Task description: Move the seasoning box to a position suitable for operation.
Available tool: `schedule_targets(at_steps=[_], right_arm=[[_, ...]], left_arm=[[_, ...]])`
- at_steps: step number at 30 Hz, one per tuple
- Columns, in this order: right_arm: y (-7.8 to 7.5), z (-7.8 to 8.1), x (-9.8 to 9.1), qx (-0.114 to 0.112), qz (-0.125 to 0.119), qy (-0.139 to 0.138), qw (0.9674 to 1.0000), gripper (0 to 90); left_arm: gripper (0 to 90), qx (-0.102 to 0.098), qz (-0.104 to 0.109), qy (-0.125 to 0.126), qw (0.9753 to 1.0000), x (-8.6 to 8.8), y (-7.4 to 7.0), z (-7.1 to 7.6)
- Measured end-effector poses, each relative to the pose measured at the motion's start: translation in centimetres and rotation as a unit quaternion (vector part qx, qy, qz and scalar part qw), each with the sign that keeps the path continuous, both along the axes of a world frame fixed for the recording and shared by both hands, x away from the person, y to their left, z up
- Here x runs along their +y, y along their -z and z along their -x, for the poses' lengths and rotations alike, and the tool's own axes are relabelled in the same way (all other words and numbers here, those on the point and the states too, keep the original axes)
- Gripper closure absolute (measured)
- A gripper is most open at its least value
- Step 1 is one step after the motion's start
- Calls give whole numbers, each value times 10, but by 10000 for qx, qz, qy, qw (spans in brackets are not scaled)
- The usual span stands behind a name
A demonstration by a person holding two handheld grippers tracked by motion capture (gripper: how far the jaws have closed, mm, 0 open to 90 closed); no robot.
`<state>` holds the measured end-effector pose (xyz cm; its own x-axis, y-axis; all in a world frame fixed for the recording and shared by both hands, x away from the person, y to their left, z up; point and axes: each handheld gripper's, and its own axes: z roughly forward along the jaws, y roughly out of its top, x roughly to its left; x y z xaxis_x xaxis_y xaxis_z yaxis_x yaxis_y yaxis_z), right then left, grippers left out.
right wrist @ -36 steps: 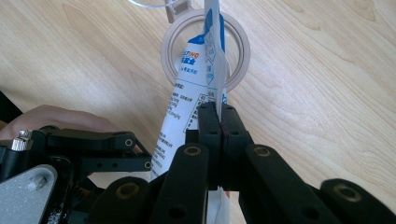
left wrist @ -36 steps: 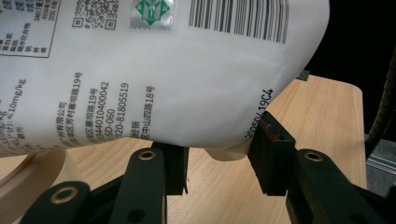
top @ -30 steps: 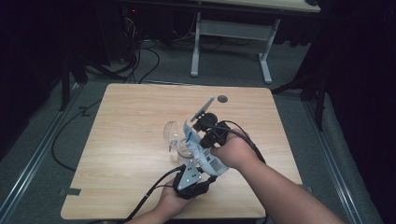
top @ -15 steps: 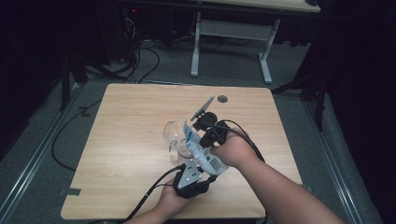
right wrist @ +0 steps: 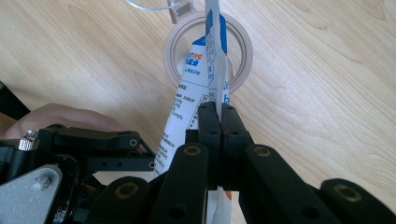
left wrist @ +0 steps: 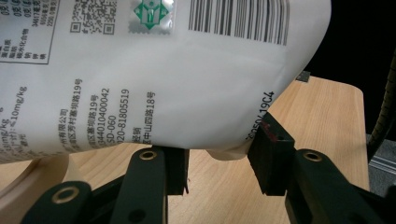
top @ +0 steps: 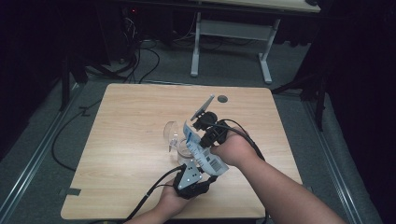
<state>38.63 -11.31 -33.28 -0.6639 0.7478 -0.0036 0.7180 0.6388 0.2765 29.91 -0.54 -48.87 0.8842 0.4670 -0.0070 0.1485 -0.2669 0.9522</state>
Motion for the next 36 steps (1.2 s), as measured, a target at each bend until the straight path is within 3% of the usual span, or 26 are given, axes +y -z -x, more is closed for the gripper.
schedule_targets(at_steps=[36], right_arm=[[-1,-2,7,-114,95,-39,9999,900]], left_arm=[[615,86,76,-20,9999,2,-3,-3]])
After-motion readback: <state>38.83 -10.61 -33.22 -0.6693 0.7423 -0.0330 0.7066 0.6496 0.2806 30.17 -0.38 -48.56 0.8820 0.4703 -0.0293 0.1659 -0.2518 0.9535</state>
